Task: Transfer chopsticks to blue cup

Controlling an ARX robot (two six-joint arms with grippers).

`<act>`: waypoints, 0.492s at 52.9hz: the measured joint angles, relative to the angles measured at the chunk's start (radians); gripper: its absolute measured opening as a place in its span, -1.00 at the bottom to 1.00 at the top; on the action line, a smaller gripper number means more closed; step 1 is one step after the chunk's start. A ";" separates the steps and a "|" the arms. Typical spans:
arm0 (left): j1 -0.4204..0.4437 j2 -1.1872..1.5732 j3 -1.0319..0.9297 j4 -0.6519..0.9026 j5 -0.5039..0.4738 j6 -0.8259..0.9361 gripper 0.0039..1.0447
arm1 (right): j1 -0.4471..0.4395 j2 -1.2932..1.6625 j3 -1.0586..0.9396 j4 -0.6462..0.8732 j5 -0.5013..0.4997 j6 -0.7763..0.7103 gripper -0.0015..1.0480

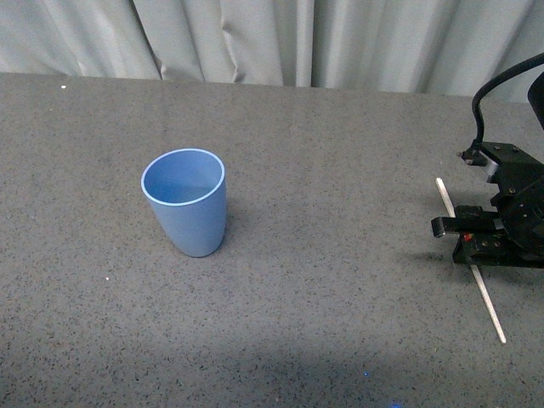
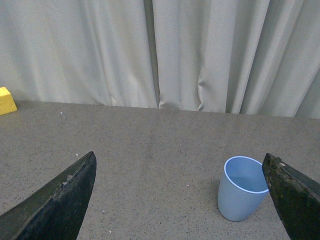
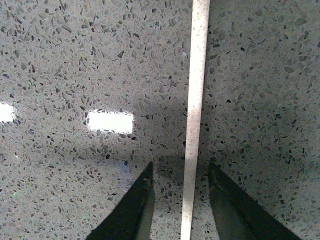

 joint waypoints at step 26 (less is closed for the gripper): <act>0.000 0.000 0.000 0.000 0.000 0.000 0.88 | 0.035 -0.235 -0.135 0.271 -0.084 -0.068 -0.98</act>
